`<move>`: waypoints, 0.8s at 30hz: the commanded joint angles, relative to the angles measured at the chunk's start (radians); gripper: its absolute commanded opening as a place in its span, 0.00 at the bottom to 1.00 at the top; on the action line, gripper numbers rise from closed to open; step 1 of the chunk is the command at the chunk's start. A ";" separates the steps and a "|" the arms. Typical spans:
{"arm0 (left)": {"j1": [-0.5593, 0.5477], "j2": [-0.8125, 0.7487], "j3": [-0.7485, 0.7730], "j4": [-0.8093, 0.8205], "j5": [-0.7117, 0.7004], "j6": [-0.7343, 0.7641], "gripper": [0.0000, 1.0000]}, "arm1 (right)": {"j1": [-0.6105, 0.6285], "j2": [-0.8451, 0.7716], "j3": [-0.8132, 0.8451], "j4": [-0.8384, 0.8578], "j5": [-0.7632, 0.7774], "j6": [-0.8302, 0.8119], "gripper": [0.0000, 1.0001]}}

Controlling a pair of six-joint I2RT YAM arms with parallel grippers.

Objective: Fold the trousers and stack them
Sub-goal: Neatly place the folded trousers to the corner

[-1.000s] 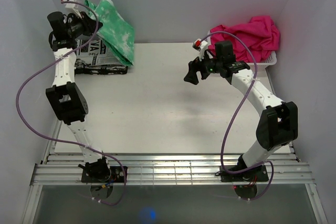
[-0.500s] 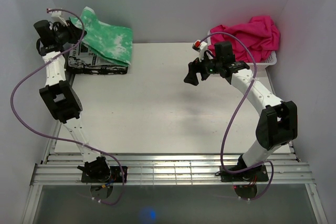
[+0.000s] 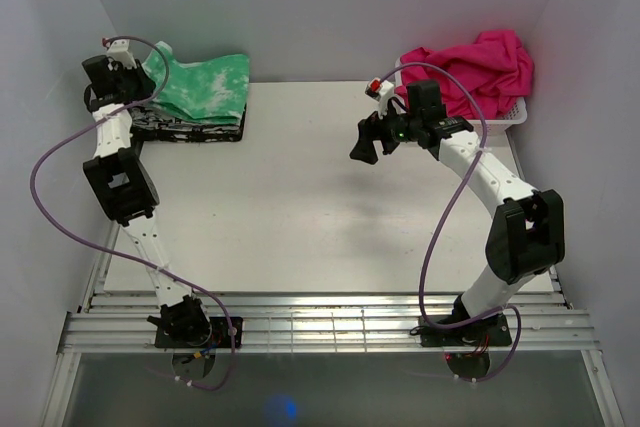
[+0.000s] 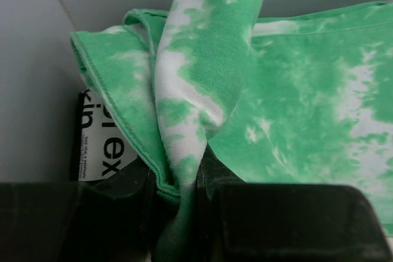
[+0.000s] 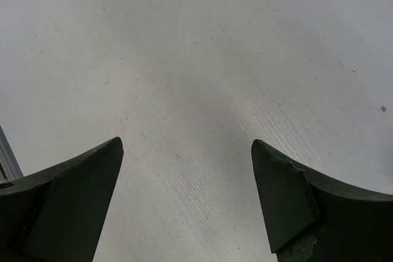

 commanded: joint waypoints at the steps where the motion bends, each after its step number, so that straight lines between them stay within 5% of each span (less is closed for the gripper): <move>1: 0.016 -0.025 0.049 0.093 -0.174 0.107 0.00 | -0.001 0.018 0.043 -0.002 -0.021 -0.008 0.90; 12: 0.024 0.001 0.038 0.102 -0.304 0.133 0.14 | -0.001 0.021 0.051 -0.010 -0.012 -0.017 0.90; 13: 0.024 -0.005 0.034 0.099 -0.317 0.133 0.20 | -0.001 0.021 0.052 -0.010 -0.012 -0.017 0.90; 14: 0.024 -0.010 0.027 0.101 -0.329 0.132 0.43 | -0.001 0.021 0.057 -0.012 -0.010 -0.017 0.90; 17: 0.024 -0.025 0.009 0.090 -0.364 0.133 0.81 | -0.001 0.015 0.060 -0.012 -0.003 -0.020 0.90; 21: 0.024 -0.045 0.033 0.049 -0.373 0.132 0.98 | -0.003 -0.004 0.060 -0.019 0.010 -0.035 0.90; 24: 0.024 -0.075 0.050 0.029 -0.389 0.124 0.98 | -0.003 -0.021 0.057 -0.021 0.019 -0.042 0.90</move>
